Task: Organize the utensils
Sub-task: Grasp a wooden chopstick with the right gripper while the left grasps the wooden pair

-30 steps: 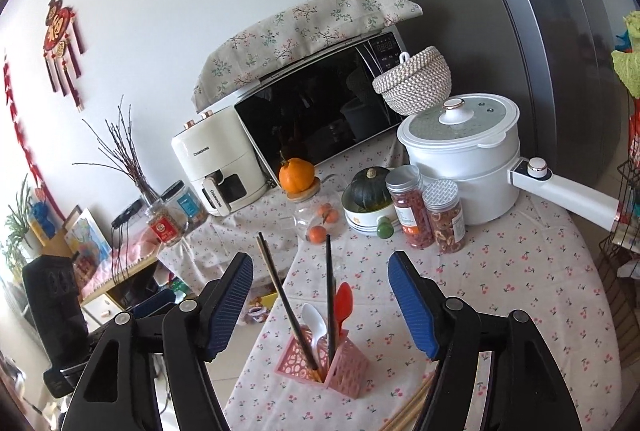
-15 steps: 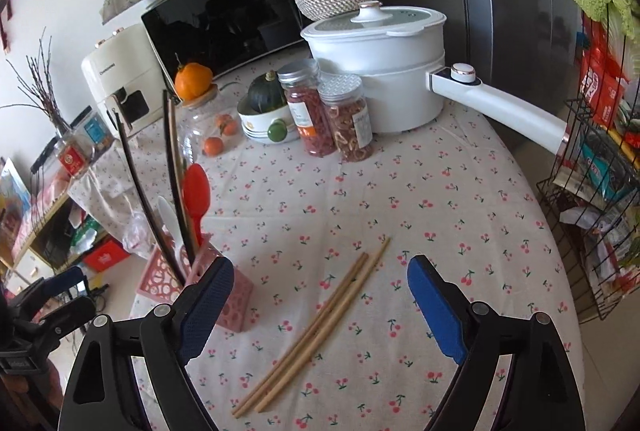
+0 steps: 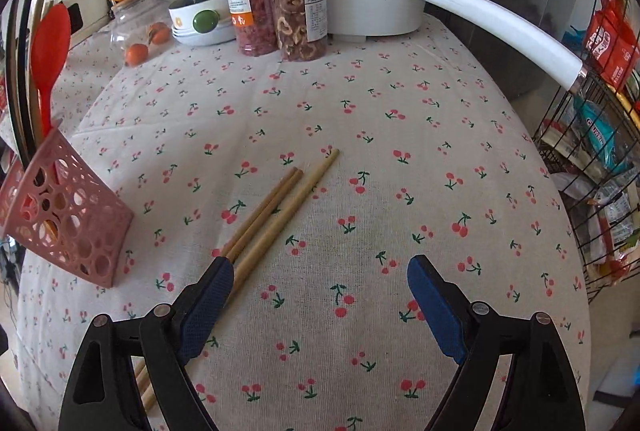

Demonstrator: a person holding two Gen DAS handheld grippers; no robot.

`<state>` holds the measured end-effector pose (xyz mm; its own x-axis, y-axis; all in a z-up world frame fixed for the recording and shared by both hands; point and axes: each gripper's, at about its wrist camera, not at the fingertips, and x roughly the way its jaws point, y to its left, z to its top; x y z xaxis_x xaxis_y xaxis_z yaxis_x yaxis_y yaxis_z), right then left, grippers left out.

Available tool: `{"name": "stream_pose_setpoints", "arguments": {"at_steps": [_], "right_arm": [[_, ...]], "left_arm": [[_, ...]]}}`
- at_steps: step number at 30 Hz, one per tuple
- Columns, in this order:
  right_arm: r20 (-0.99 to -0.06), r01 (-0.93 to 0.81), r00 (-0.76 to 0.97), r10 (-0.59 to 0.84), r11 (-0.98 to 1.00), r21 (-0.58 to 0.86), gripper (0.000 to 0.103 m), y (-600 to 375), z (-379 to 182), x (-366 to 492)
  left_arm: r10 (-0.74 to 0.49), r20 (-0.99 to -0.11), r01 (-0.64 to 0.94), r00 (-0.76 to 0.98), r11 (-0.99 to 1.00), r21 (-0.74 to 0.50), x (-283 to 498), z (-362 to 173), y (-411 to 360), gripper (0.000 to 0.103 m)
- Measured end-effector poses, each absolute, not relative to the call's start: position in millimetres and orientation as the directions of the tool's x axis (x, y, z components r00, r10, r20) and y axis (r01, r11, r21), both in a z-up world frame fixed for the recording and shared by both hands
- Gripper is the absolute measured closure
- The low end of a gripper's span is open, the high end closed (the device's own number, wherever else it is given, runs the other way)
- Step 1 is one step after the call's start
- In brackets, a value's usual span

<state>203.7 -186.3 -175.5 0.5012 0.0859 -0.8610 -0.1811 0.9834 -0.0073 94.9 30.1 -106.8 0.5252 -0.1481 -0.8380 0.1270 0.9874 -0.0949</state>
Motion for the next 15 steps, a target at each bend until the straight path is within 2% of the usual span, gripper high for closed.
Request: {"name": "stream_pose_setpoints", "arguments": {"at_steps": [15], "right_arm": [[-0.874, -0.162, 0.478, 0.084, 0.987, 0.006, 0.01, -186.6, -181.8, 212.1]], "left_arm": [[-0.144, -0.846, 0.155, 0.513, 0.985, -0.074, 89.8, -114.1, 22.0, 0.001]]}}
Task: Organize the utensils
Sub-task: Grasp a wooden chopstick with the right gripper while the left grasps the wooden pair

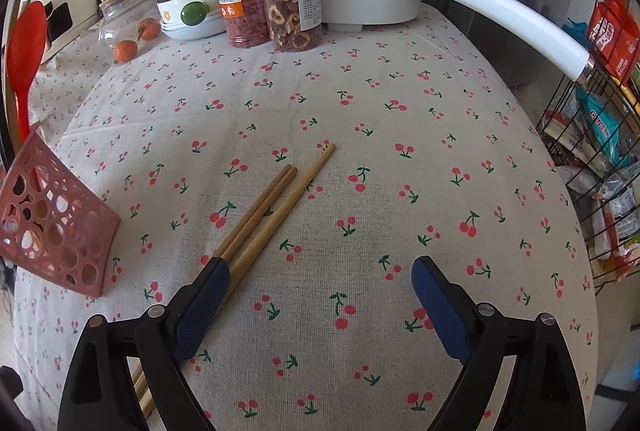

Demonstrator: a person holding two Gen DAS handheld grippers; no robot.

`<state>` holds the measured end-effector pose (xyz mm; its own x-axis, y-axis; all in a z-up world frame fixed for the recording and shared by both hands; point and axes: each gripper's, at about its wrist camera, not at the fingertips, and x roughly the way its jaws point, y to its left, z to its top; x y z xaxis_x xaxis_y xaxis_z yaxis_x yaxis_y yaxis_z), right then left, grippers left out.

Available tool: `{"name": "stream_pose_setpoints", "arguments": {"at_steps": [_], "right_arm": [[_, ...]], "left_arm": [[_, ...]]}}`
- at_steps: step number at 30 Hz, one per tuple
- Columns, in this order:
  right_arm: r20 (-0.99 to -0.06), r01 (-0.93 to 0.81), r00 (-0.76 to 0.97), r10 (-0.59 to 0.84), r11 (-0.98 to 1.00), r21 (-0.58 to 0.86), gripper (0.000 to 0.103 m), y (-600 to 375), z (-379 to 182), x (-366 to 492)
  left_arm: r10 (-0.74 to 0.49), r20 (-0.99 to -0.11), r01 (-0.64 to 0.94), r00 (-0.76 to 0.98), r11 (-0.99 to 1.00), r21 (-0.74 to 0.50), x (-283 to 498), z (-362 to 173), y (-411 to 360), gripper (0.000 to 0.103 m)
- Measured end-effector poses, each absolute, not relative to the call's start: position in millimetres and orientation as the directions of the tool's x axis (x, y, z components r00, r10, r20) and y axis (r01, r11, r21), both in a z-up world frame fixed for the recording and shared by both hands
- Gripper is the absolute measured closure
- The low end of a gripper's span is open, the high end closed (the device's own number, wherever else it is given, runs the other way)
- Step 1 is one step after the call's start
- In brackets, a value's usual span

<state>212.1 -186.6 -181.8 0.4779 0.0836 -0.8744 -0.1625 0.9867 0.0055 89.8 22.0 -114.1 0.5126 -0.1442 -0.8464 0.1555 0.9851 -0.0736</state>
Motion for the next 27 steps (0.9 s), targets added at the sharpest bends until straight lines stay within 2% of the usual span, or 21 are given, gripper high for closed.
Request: {"name": "stream_pose_setpoints", "arguments": {"at_steps": [8, 11, 12, 13, 14, 15, 16, 21, 27], "right_arm": [[-0.893, -0.179, 0.447, 0.056, 0.983, -0.028, 0.009, -179.9, -187.7, 214.5], [-0.906, -0.178, 0.42, 0.049, 0.984, -0.029, 0.014, -181.3, -185.8, 215.9], [-0.907, -0.183, 0.418, 0.051, 0.983, -0.03, 0.023, -181.3, -183.9, 215.4], [-0.907, -0.195, 0.417, 0.057, 0.98, -0.028, 0.038, -180.8, -181.8, 214.8], [-0.909, -0.208, 0.412, 0.063, 0.978, -0.026, 0.048, -180.0, -179.2, 214.0], [-0.912, -0.22, 0.405, 0.07, 0.975, -0.023, 0.071, -179.5, -177.1, 213.3], [-0.916, -0.23, 0.394, 0.078, 0.973, -0.016, 0.084, -179.9, -176.2, 212.2], [-0.935, -0.22, 0.341, 0.098, 0.975, 0.022, 0.095, -199.0, -174.4, 206.2], [-0.943, -0.173, 0.319, 0.097, 0.984, 0.043, 0.096, -236.3, -169.3, 198.3]], "left_arm": [[-0.152, -0.843, 0.166, 0.516, 0.983, -0.075, 89.3, -112.3, 17.2, 0.001], [-0.156, -0.842, 0.171, 0.516, 0.982, -0.077, 89.5, -111.6, 15.4, 0.001], [-0.157, -0.842, 0.174, 0.516, 0.982, -0.077, 89.8, -111.3, 14.5, 0.001], [-0.159, -0.842, 0.178, 0.516, 0.981, -0.076, 89.9, -110.9, 13.1, 0.001], [-0.16, -0.842, 0.183, 0.516, 0.98, -0.075, 89.4, -110.5, 11.3, 0.001], [-0.163, -0.841, 0.189, 0.516, 0.979, -0.074, 89.3, -109.9, 9.1, 0.001], [-0.166, -0.841, 0.196, 0.516, 0.978, -0.073, 89.1, -109.2, 6.4, 0.001], [-0.182, -0.852, 0.26, 0.491, 0.964, -0.056, 87.3, -108.2, -15.6, 0.001], [-0.202, -0.873, 0.317, 0.444, 0.947, -0.058, 95.2, -112.3, -58.0, 0.001]]}}
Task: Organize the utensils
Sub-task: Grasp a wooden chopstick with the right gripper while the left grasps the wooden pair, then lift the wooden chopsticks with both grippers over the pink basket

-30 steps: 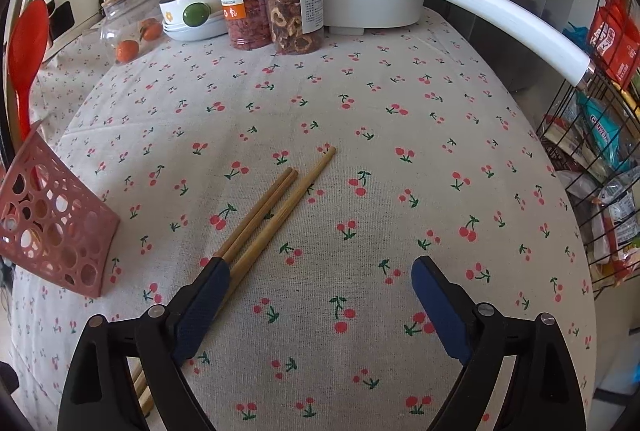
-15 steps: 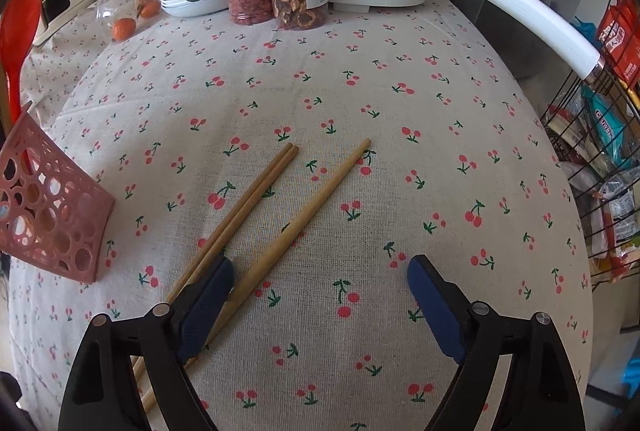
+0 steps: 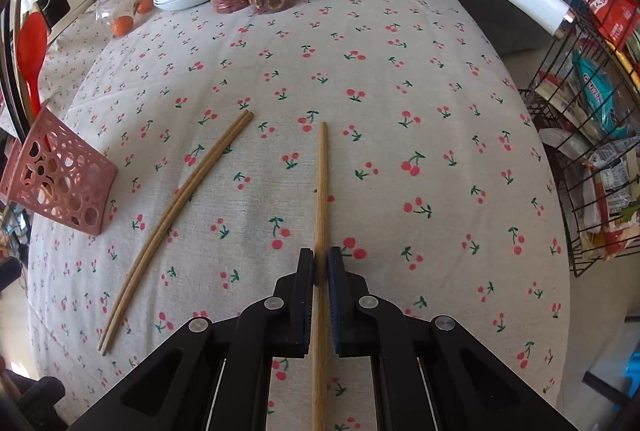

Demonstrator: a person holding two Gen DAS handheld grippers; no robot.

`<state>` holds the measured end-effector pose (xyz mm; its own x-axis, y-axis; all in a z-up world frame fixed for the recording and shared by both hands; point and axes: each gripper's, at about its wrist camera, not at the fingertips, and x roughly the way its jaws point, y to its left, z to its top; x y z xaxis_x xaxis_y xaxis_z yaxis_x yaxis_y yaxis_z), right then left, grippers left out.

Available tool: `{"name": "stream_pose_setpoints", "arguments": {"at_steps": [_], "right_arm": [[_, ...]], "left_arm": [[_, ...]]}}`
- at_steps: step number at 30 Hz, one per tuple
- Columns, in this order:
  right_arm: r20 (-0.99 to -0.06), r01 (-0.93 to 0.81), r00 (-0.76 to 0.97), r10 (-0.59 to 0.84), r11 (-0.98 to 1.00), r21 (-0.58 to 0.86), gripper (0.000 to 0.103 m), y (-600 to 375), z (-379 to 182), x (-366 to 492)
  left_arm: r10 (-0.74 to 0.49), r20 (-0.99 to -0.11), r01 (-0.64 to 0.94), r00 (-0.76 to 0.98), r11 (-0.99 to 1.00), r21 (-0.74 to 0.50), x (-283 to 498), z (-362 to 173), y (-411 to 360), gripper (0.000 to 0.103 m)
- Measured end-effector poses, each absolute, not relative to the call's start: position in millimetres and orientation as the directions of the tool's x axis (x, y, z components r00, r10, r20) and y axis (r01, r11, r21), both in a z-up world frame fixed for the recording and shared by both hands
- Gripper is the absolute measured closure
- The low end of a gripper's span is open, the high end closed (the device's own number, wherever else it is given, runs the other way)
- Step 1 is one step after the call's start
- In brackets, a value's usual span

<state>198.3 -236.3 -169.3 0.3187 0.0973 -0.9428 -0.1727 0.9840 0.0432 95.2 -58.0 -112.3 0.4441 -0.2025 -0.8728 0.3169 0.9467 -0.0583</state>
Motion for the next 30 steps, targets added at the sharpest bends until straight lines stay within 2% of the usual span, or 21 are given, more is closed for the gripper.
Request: {"name": "stream_pose_setpoints", "arguments": {"at_steps": [3, 5, 8, 10, 13, 21, 24, 26, 27, 30], "right_arm": [[-0.942, -0.14, 0.32, 0.105, 0.988, 0.062, 0.096, -256.6, -164.1, 195.4], [-0.939, -0.131, 0.325, 0.11, 0.989, 0.07, 0.096, -268.9, -160.0, 193.3], [-0.939, -0.116, 0.32, 0.13, 0.988, 0.097, 0.096, -285.3, -156.9, 191.1], [-0.938, -0.102, 0.315, 0.144, 0.988, 0.118, 0.096, -293.7, -155.7, 189.8], [-0.933, -0.095, 0.321, 0.163, 0.986, 0.14, 0.096, -302.6, -151.7, 189.3], [-0.922, -0.095, 0.33, 0.201, 0.979, 0.18, 0.096, -314.1, -144.7, 190.6], [-0.922, -0.095, 0.326, 0.21, 0.977, 0.189, 0.096, -314.8, -145.5, 190.5], [-0.922, -0.095, 0.325, 0.211, 0.977, 0.19, 0.096, -315.2, -145.6, 190.5], [-0.922, -0.094, 0.325, 0.211, 0.977, 0.191, 0.096, -315.2, -145.5, 190.3], [-0.92, -0.09, 0.328, 0.213, 0.977, 0.194, 0.096, -314.1, -144.7, 189.8]], "left_arm": [[-0.197, -0.874, 0.347, 0.443, 0.937, -0.035, 104.2, -115.1, -83.1, 0.002], [-0.19, -0.88, 0.356, 0.435, 0.934, -0.026, 114.9, -118.8, -97.3, 0.009], [-0.172, -0.893, 0.35, 0.415, 0.937, -0.018, 139.0, -127.1, -112.2, 0.026], [-0.17, -0.902, 0.344, 0.397, 0.939, -0.025, 156.0, -134.1, -119.4, 0.04], [-0.158, -0.913, 0.317, 0.375, 0.948, -0.033, 179.7, -145.2, -124.2, 0.053], [-0.094, -0.927, 0.238, 0.364, 0.971, -0.005, 215.2, -169.5, -121.2, 0.067], [-0.101, -0.926, 0.226, 0.365, 0.974, -0.018, 217.6, -172.1, -119.3, 0.069], [-0.106, -0.926, 0.226, 0.362, 0.974, -0.023, 217.3, -171.7, -118.5, 0.078], [-0.106, -0.927, 0.232, 0.36, 0.972, -0.021, 216.4, -171.4, -118.9, 0.091], [-0.097, -0.93, 0.247, 0.354, 0.969, -0.007, 216.1, -170.9, -119.4, 0.093]]}}
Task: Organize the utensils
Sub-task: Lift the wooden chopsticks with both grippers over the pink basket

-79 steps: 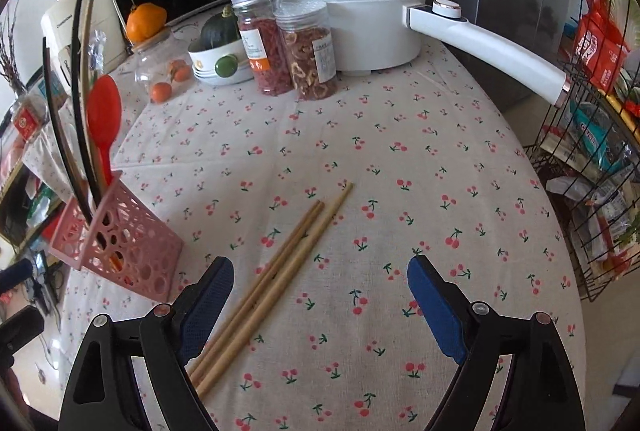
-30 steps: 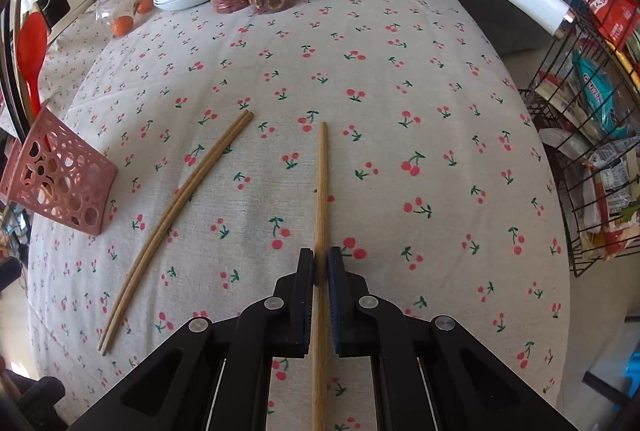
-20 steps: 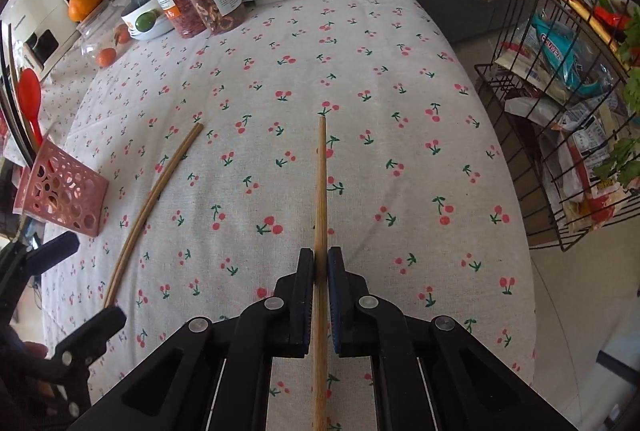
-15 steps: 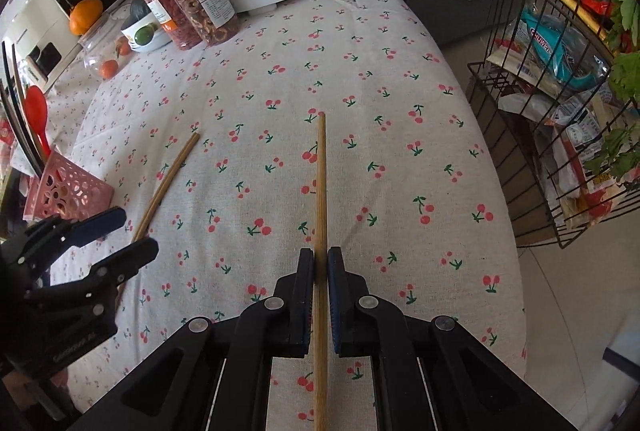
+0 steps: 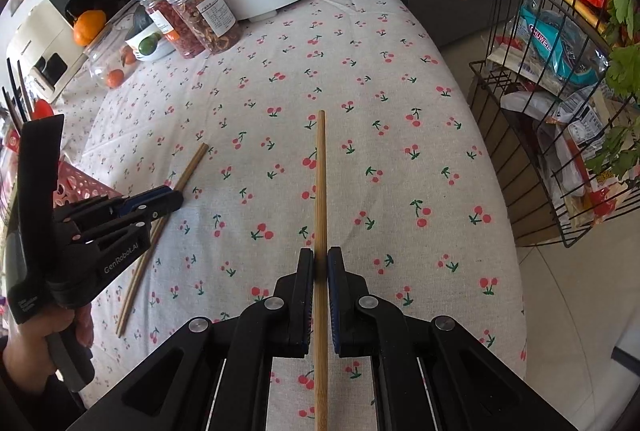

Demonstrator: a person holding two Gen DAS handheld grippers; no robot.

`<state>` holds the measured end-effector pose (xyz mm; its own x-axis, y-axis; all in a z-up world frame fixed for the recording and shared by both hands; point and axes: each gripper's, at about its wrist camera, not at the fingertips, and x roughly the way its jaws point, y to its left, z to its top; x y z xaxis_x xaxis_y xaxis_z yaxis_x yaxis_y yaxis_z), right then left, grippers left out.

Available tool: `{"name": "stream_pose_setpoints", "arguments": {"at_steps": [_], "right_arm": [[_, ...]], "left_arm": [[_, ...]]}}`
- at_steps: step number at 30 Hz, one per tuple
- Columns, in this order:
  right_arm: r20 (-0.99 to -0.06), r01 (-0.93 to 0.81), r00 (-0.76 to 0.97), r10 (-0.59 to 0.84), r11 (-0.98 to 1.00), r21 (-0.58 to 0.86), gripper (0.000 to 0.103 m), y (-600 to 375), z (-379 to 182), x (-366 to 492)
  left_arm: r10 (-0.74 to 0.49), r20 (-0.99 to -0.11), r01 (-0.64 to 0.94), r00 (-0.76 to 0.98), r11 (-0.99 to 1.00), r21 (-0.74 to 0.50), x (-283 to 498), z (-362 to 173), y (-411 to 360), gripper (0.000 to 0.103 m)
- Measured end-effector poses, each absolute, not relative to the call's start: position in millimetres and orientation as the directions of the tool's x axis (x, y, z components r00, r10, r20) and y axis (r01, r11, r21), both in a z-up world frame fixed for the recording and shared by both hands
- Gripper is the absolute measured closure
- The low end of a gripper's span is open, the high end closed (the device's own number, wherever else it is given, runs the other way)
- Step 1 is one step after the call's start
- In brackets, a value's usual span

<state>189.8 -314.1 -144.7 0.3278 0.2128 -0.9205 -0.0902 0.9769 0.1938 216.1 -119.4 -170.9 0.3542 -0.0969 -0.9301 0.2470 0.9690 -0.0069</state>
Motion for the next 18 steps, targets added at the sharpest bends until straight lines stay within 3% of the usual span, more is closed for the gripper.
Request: {"name": "stream_pose_setpoints", "arguments": {"at_steps": [9, 18], "right_arm": [[-0.886, -0.084, 0.401, 0.234, 0.972, 0.218, 0.096, -300.2, -117.3, 172.8], [-0.815, -0.14, 0.52, 0.255, 0.967, 0.214, 0.096, -269.6, -72.1, 140.8]], "left_arm": [[-0.187, -0.884, 0.299, 0.429, 0.953, -0.056, 162.0, -127.9, -100.1, 0.093], [-0.293, -0.769, 0.324, 0.568, 0.939, -0.119, 98.1, -66.9, -60.0, 0.093]]}}
